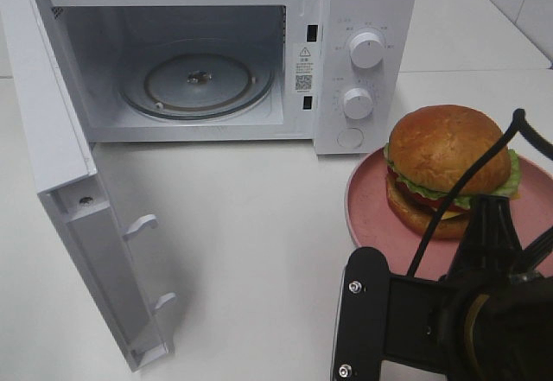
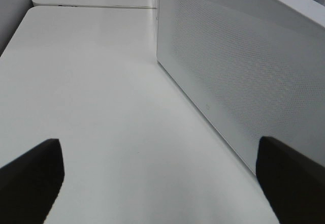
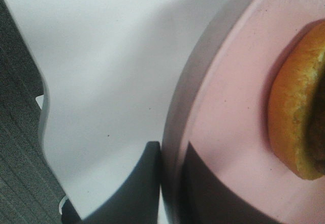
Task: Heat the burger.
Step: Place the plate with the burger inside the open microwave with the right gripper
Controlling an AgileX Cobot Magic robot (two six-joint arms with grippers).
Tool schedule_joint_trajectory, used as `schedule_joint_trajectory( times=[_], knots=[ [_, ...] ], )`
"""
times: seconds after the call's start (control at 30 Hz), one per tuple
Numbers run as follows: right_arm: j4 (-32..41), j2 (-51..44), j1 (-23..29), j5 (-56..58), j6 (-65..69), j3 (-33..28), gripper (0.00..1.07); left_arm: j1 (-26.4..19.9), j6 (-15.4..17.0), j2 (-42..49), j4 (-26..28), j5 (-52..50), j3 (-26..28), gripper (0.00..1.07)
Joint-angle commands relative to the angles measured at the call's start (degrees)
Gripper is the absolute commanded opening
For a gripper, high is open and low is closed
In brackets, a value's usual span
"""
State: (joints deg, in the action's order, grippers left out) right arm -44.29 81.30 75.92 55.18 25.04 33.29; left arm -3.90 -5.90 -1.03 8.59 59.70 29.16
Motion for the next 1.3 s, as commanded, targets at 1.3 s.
schedule_joint_trajectory(
  times=[1.3],
  knots=[
    [-10.7, -0.6, -12.0, -24.2, -27.7, 0.2, 0.0, -0.1, 0.0, -0.1, 0.1, -0.2, -0.3, 0.98]
  ],
)
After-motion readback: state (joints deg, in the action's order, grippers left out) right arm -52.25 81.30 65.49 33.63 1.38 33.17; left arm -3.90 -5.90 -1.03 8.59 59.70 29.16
